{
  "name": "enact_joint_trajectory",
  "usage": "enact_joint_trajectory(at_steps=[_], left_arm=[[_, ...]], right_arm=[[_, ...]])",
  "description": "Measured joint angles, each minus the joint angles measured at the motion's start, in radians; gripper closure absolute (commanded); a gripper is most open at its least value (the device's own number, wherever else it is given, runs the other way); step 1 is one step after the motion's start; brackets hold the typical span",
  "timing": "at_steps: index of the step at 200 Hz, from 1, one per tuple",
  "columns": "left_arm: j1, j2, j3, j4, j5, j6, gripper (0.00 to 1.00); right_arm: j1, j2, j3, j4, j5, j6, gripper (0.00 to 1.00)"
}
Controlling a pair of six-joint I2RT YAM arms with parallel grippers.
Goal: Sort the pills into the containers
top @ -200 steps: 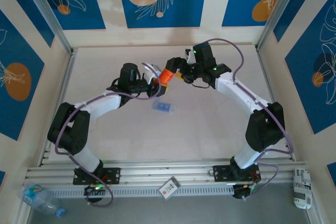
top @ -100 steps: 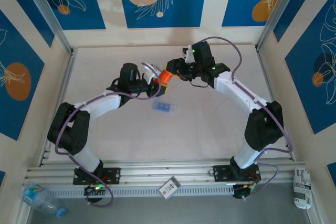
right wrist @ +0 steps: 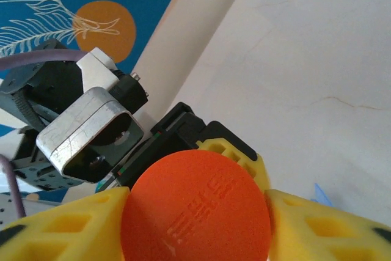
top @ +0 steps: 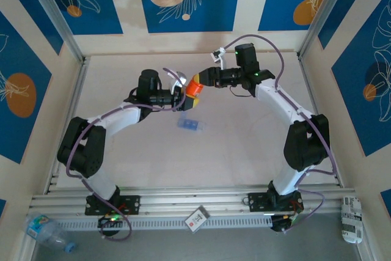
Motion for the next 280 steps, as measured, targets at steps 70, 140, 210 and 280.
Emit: enact_joint_trajectory(at_steps=[70, 140, 210, 280], left_arm=[[-0.002, -0.013, 0.000, -0.064, -0.196, 0.131, 1.00], [-0.013, -0.024, 0.000, -0.107, -0.267, 0.214, 1.00], [-0.026, -0.024, 0.000, -0.108, -0.275, 0.222, 1.00], [-0.031, -0.024, 0.000, -0.123, -0.282, 0.221, 1.00]], right_arm=[[-0.029, -0.096, -0.026, -0.003, 0.190, 0.281, 0.16], [0.065, -0.066, -0.001, -0.079, 0.370, 0.414, 0.16], [0.113, 0.012, 0.049, -0.117, 0.397, 0.419, 0.32], [0.117, 0.013, 0.053, -0.121, 0.403, 0.383, 0.52]])
